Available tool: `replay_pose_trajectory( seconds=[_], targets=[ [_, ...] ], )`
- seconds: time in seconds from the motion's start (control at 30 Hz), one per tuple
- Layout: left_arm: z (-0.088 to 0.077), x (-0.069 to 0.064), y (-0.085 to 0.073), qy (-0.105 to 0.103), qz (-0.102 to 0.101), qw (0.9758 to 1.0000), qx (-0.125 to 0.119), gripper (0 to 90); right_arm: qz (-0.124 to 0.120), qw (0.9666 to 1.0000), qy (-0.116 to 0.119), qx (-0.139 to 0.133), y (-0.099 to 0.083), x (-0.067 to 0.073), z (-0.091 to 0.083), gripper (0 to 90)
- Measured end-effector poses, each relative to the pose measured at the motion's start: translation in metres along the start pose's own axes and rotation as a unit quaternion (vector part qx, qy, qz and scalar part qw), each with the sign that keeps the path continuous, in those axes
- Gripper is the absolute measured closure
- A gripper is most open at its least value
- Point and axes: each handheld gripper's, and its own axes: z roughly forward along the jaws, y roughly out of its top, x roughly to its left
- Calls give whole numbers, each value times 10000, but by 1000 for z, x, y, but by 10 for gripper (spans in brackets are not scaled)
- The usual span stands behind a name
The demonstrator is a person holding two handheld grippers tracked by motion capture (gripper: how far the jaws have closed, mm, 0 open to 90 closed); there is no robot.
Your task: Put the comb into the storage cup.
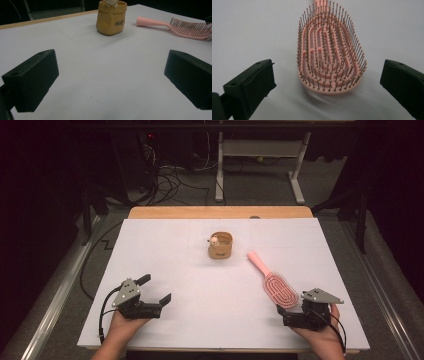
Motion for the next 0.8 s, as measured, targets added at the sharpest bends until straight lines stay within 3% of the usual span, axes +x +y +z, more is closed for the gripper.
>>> replay_pose_trajectory(
  seconds=[0.3, 0.5, 0.63, 0.8],
  targets=[
    [1, 2, 2, 10, -66, 9999, 120, 2, -106, 9995, -23, 287, -1, 0, 4, 1],
    [-2, 2, 3, -4, -27, 10000, 34, 2, -145, 9990, -64, 424, 2, 2, 5, 1],
    [-2, 3, 4, 97, -90, 9999, 37, 1, -131, 9983, -26, 561, 4, 3, 6, 1],
    [-1, 5, 3, 96, -74, 9999, 24, 0, -119, 9964, 12, 838, 7, -3, 7, 1]
  ],
)
